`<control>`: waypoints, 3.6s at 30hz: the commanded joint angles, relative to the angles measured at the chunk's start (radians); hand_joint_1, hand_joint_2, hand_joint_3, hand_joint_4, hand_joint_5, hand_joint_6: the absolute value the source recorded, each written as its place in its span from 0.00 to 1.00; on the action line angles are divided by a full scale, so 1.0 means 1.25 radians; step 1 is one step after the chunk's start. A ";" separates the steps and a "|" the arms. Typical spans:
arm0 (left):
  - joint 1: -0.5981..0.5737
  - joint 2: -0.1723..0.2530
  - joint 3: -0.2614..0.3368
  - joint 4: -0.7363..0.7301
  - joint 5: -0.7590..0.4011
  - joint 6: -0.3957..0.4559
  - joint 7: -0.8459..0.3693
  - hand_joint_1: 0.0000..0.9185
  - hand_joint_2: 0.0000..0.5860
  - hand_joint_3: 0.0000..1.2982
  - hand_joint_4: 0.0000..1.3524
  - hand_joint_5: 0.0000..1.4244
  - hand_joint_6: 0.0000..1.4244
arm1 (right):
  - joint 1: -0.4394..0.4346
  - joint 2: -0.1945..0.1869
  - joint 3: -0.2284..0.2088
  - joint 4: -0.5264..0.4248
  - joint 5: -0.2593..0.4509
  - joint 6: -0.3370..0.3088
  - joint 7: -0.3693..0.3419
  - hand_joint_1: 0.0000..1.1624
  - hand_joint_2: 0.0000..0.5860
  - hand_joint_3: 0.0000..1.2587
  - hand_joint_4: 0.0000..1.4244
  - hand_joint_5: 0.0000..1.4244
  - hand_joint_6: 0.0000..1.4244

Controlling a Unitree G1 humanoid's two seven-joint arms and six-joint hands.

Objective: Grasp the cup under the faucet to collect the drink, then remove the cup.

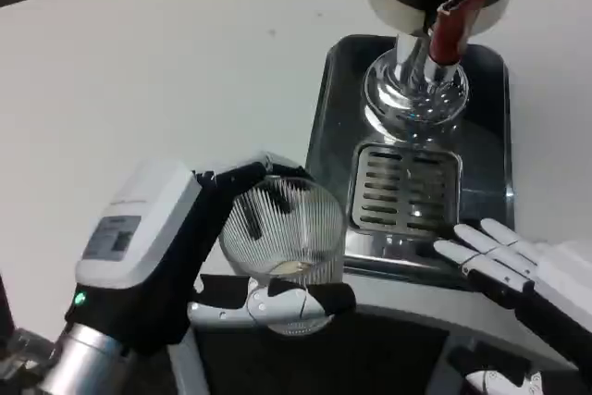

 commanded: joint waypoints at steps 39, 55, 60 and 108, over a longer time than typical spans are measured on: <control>-0.508 -0.093 -0.236 0.575 0.142 0.108 0.239 0.76 0.00 0.72 0.77 0.86 1.00 | 0.098 0.045 -0.098 -0.089 0.066 -0.012 -0.004 0.34 0.75 0.08 0.03 0.00 0.08; -0.574 -0.117 -0.300 0.655 0.143 0.110 0.276 0.76 0.00 0.71 0.76 0.85 1.00 | 0.132 0.050 -0.125 -0.103 0.085 -0.019 -0.004 0.34 0.75 0.09 0.03 0.01 0.08; -0.598 -0.126 -0.317 0.681 0.149 0.113 0.285 0.76 0.00 0.70 0.76 0.84 1.00 | 0.132 0.047 -0.129 -0.104 0.090 -0.021 -0.003 0.34 0.75 0.09 0.03 0.01 0.08; -0.586 -0.105 -0.342 0.629 0.138 0.147 0.249 0.25 0.13 0.05 0.01 0.19 0.43 | 0.140 0.046 -0.149 -0.099 0.104 -0.039 -0.001 0.35 0.76 0.11 0.04 0.02 0.09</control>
